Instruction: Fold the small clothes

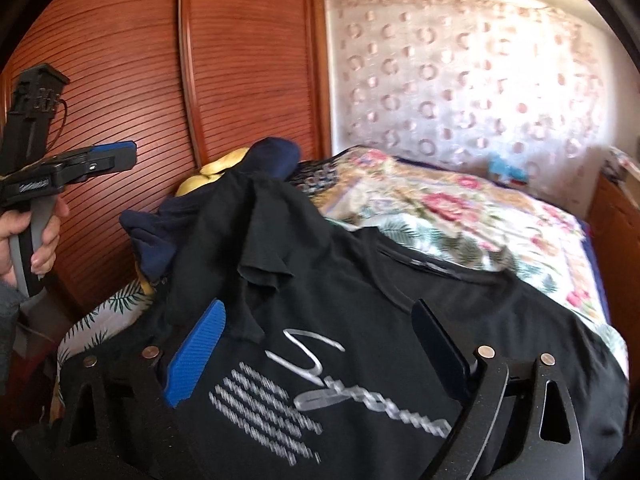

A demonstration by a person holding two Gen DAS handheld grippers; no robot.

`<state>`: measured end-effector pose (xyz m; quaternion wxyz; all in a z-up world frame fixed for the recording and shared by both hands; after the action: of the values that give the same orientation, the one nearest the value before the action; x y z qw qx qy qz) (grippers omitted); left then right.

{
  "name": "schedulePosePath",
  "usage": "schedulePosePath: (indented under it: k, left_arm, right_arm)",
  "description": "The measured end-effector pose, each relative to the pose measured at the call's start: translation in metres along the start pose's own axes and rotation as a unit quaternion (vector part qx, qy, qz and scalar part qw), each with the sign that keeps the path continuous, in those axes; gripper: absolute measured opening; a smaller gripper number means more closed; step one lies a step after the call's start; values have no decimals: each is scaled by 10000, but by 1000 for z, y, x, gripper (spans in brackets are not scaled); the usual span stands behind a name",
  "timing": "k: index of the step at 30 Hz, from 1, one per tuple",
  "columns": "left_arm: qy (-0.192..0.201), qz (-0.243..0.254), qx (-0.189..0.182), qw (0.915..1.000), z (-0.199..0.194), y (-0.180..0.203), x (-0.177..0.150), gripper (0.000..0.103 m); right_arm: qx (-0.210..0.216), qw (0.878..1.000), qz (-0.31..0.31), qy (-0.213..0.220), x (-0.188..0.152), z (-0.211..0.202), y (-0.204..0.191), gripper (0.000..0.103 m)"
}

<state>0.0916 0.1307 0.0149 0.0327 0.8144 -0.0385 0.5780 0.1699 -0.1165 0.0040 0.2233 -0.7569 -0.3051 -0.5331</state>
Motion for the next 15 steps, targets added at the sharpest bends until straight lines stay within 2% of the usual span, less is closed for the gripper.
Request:
schedulePosePath:
  k: [2, 6, 8, 10, 12, 13, 15]
  left_arm:
    - [-19, 22, 37, 10000, 3, -3, -4, 83]
    - [-29, 14, 85, 10000, 3, -6, -12, 83]
    - [-58, 6, 115, 9999, 4, -9, -16, 83]
    - [-78, -11, 122, 9999, 4, -11, -18, 83]
    - [-106, -32, 123, 9999, 6, -14, -21, 83]
    - [-119, -33, 126, 9998, 6, -14, -21, 83]
    - [-153, 2, 149, 9998, 7, -11, -23, 83]
  right_arm:
    - [164, 9998, 1, -107, 5, 25, -2, 91]
    - [550, 9978, 29, -377, 12, 73, -7, 76]
    - [810, 9952, 63, -537, 17, 98, -9, 62]
    - [1045, 9915, 21, -775, 18, 126, -18, 54]
    - [1174, 9883, -86, -970, 17, 144, -18, 36]
    - [1164, 9872, -222, -1066, 16, 156, -21, 21]
    - [1127, 9865, -379, -1126, 16, 162, -17, 9]
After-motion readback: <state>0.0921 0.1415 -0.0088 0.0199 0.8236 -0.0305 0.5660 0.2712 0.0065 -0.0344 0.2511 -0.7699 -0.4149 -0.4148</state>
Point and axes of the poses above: each gripper's, at about its wrist camera, not at the fingertips, and z roughly the way its jaws point, y to its right, x to its top, the point moved 1 cm from there along z, roughly the way its jaws point, and after that the axes turned 11 degrees about y, right-handed, at the moved point
